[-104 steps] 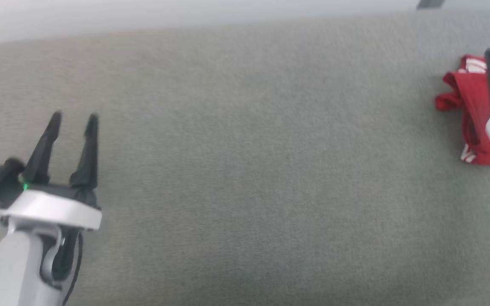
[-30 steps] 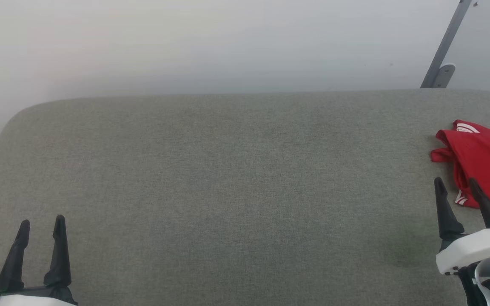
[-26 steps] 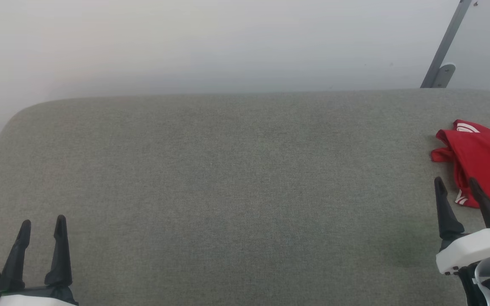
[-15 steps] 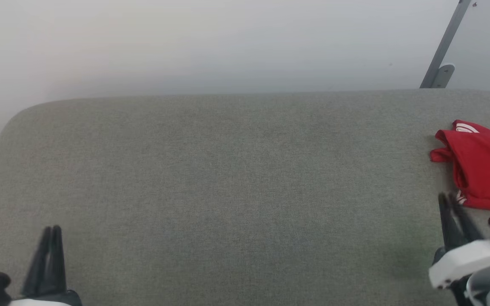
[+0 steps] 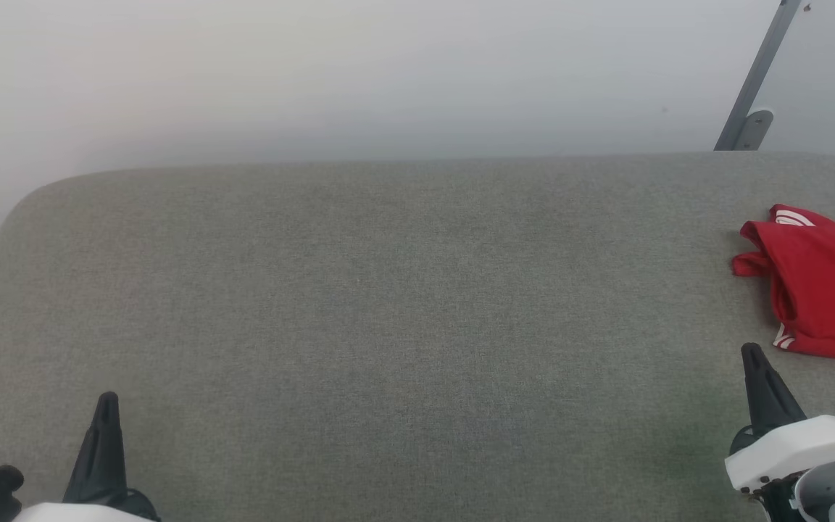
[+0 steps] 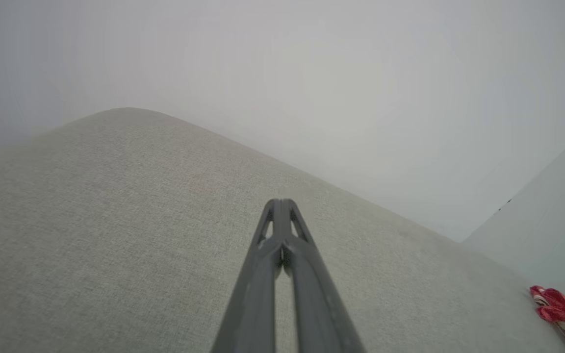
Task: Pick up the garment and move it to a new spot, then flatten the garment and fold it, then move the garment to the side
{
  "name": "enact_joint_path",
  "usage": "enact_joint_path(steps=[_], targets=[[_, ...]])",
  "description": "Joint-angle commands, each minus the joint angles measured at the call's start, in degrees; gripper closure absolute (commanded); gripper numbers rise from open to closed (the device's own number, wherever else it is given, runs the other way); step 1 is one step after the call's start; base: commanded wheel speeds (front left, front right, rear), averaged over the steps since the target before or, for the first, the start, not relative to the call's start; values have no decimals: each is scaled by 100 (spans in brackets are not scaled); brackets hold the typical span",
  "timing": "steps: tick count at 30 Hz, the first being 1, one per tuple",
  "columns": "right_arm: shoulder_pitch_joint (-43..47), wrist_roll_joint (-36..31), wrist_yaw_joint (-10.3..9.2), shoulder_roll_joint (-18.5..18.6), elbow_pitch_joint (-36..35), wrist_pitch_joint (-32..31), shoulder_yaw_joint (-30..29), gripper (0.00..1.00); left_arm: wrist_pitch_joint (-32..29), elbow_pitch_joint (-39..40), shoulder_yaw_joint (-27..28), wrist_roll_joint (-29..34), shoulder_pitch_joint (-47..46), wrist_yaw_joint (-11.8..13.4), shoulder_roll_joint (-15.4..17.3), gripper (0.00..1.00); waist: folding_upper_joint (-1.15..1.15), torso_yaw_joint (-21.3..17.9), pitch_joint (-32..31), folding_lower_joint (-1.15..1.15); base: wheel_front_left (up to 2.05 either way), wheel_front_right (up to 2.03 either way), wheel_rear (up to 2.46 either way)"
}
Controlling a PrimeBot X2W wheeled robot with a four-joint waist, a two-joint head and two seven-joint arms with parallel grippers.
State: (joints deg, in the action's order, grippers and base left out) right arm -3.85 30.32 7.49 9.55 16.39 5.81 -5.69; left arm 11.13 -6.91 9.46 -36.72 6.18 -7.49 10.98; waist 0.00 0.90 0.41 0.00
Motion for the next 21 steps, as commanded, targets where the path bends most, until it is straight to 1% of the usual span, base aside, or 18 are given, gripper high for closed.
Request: enact_joint_path(steps=[1,21], targets=[[-149,222,0,22,-121,-47,-19,100,-51,56,10,-228,-186,0,43,100,0,-1,0,0,0,0,0],[-185,1838,0,-161,-165,-361,-32,100,-514,-146,-72,-1670,-487,0,-184,100,0,-17,-4,0,0,0,0]])
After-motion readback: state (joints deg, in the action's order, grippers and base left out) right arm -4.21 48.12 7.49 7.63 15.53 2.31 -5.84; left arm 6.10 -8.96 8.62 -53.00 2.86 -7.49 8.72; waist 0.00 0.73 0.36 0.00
